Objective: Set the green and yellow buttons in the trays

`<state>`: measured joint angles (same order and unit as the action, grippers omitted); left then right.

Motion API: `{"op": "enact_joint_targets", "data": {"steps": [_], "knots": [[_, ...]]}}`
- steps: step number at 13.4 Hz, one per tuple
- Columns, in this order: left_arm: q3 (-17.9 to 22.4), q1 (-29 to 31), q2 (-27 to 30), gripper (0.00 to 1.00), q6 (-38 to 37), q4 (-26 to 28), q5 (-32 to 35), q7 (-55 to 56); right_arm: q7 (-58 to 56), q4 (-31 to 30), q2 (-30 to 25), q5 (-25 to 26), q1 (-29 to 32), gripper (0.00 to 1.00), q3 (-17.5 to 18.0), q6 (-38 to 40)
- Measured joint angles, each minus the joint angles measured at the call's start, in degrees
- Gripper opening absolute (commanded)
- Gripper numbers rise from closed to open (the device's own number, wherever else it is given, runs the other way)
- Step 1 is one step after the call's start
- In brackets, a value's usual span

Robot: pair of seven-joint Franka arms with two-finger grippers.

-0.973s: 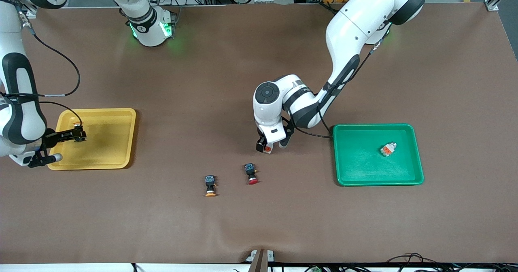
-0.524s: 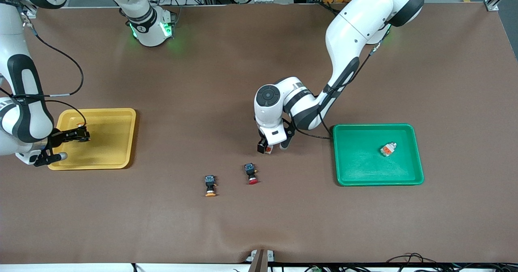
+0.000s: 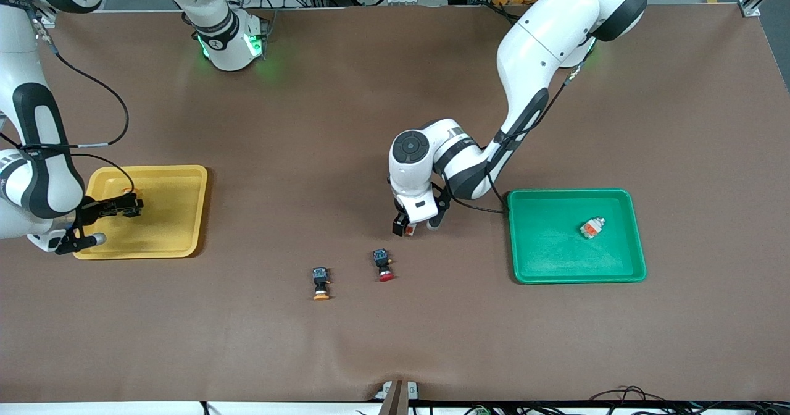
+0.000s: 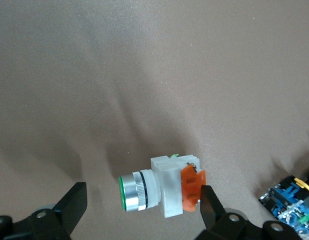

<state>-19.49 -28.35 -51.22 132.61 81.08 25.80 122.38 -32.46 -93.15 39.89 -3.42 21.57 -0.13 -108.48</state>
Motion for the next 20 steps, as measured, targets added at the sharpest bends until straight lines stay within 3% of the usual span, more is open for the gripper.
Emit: {"op": "enact_joint_targets", "data": {"steps": [5, 10, 16, 20], "knots": [[0.03, -0.01, 0.0, 1.0, 0.07, -0.15, 0.0, 0.02, 12.45, 6.89, -1.18, -2.67, -6.72, 1.0, 0.91, 10.84], [0.03, -0.02, 0.0, 1.0, 0.1, -0.71, 0.0, 1.4, 21.21, 10.09, -3.03, -6.31, -15.65, 1.0, 1.15, 13.39], [0.29, 0.12, -0.01, 1.0, 0.41, -0.72, 0.0, 1.51, 35.76, 15.22, -3.77, -8.4, -28.33, 1.0, 1.34, 12.27], [0.42, 0.2, -0.06, 1.0, 2.26, -0.72, -0.04, 1.58, 36.61, 15.48, -2.97, -8.57, -33.2, 1.0, 1.28, 0.4]]}}
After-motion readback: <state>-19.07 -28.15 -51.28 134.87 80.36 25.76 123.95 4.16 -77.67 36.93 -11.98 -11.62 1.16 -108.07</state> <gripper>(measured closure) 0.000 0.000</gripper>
